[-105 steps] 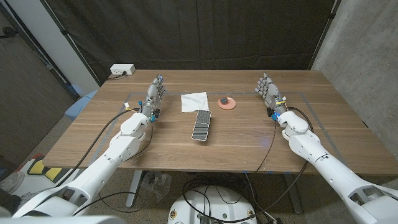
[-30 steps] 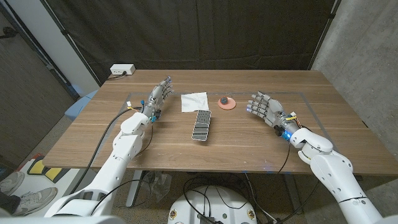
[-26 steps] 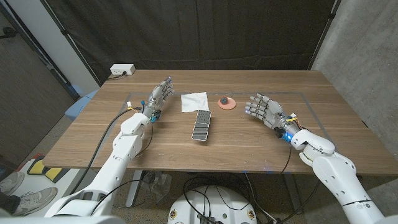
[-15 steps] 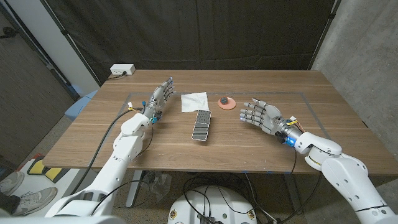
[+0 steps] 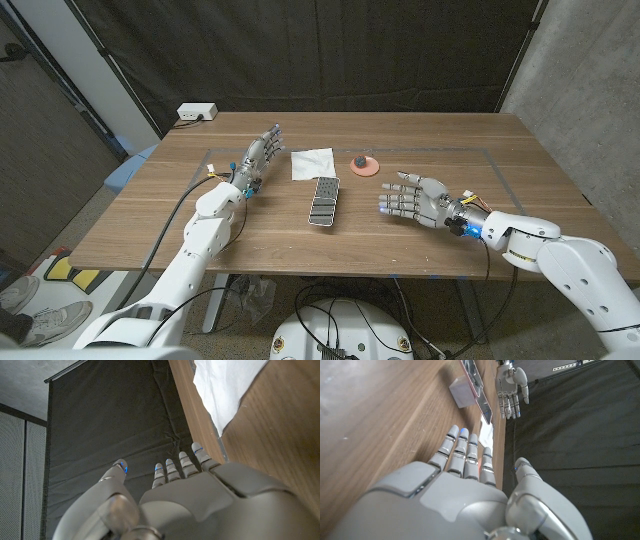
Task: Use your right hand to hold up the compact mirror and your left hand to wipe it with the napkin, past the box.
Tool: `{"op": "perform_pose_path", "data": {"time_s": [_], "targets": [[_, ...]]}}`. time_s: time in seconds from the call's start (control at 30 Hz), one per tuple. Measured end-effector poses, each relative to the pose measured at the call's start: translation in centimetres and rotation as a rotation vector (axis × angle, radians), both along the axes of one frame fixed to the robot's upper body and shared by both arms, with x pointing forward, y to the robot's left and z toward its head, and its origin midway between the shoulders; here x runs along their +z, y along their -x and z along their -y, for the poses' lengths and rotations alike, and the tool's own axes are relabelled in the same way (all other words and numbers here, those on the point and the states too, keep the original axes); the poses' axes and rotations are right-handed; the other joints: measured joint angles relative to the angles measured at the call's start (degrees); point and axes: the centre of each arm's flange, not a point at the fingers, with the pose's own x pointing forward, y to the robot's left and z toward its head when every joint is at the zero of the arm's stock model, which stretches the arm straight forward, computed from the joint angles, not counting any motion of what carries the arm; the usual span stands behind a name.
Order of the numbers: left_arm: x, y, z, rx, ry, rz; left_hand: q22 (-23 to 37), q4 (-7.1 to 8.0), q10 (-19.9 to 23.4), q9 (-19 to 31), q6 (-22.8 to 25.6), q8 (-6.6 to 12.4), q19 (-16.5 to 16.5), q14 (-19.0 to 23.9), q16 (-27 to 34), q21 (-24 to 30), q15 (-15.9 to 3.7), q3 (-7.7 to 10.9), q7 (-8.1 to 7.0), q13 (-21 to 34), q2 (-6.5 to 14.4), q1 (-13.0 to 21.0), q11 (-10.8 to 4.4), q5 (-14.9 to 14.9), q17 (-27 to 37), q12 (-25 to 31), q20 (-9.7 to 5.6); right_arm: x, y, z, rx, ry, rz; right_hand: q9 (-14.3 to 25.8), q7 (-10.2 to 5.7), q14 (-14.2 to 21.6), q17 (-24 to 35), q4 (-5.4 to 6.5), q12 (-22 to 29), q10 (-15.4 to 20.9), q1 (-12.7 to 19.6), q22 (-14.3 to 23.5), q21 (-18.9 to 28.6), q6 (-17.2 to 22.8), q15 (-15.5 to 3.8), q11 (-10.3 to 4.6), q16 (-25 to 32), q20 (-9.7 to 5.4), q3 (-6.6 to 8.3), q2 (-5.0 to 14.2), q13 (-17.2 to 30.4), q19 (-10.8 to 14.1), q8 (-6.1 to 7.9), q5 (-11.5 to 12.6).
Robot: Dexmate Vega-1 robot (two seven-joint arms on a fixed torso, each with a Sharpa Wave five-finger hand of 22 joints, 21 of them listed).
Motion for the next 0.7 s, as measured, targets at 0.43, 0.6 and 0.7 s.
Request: {"op": "perform_pose_path", "data": {"time_s": [0.43, 0.6, 0.7], "targets": [[0.1, -0.9, -0.1, -0.004, 0.004, -0.01, 0.0, 0.16, 0.0, 0.0, 0.0, -0.45, 0.0, -0.42, 0.0, 0.0, 0.2, -0.17, 0.0, 0.0, 0.0, 0.0, 0.0, 0.0, 0.0, 0.0, 0.0, -1.2, -0.3, -0.9, 0.123, 0.031, -0.188, 0.0, 0.92, 1.92, -0.01, 1.27, 0.0, 1.94, -0.84, 0.23, 1.33, 0.92, -0.1, 1.24, 0.0, -0.01, 0.31, 0.21, 0.0, 1.85, -0.34, 0.0], [0.1, -1.2, 0.0, -0.007, 0.004, -0.014, 0.0, 0.16, 0.0, 0.0, 0.0, -0.45, 0.0, -0.42, 0.0, 0.0, 0.2, -0.16, 0.0, 0.0, 0.0, 0.0, 0.0, 0.01, 0.0, 0.0, 0.0, -1.9, -0.5, -1.6, 0.17, 0.005, -0.253, 0.01, 1.03, 2.46, -0.01, 1.58, 0.0, 2.17, -1.05, 0.5, 1.33, 1.43, -0.03, 1.0, 0.0, 0.0, 0.63, 0.0, 0.0, 1.84, -0.34, 0.0], [0.1, -1.4, 0.1, -0.008, 0.005, -0.017, 0.0, 0.16, 0.0, 0.0, 0.0, -0.45, 0.0, -0.42, 0.0, 0.0, 0.2, -0.16, 0.0, 0.0, 0.0, 0.0, 0.0, 0.01, 0.0, 0.0, 0.0, -2.2, -0.4, -2.0, 0.197, -0.008, -0.284, 0.01, 1.03, 2.54, -0.01, 1.58, 0.0, 2.25, -1.05, 0.5, 1.33, 1.43, -0.11, 0.93, 0.0, 0.0, 0.64, 0.0, 0.0, 1.84, -0.34, 0.0]]}}
